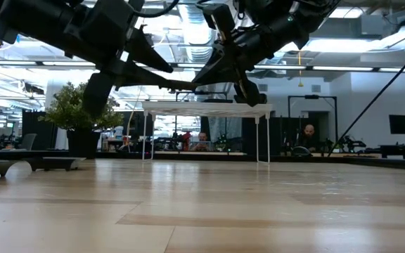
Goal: Pick & Place Mini shaped plates
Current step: Stack the black square plate on top of the black square plate on the shelf
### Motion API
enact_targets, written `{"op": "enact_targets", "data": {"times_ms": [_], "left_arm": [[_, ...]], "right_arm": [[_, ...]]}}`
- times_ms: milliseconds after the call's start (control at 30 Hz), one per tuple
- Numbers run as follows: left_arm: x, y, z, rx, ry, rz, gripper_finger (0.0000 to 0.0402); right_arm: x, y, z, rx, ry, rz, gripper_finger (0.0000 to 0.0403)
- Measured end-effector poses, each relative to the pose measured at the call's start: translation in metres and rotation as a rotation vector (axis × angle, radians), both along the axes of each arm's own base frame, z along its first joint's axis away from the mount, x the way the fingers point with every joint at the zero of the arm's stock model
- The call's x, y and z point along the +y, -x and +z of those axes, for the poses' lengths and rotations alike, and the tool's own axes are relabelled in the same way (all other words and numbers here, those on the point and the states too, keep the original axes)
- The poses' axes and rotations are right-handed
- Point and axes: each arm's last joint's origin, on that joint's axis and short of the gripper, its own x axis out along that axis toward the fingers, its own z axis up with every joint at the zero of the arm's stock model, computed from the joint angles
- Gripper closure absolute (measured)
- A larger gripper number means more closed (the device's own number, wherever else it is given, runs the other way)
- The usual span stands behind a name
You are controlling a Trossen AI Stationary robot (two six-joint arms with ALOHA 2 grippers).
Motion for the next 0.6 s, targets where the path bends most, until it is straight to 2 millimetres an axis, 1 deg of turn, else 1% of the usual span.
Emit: {"op": "enact_targets", "data": {"times_ms": [200, 467, 600], "left_arm": [[0.0041, -0.0012, -0.001, 0.012, 0.007, 0.002, 0.0335], [0.0037, -0.0014, -0.0017, 0.013, 0.038, -0.019, 0.0392], [0.0038, -0.0014, -0.0017, 0.013, 0.038, -0.019, 0.0392]], "right_arm": [[-0.0002, -0.0003, 0.0005, -0.006, 0.001, 0.0, 0.0403], [0.0004, -0.0007, 0.0018, -0.02, -0.002, 0.021, 0.0403], [0.0004, -0.0006, 0.002, -0.02, 0.013, 0.03, 0.0403]]}}
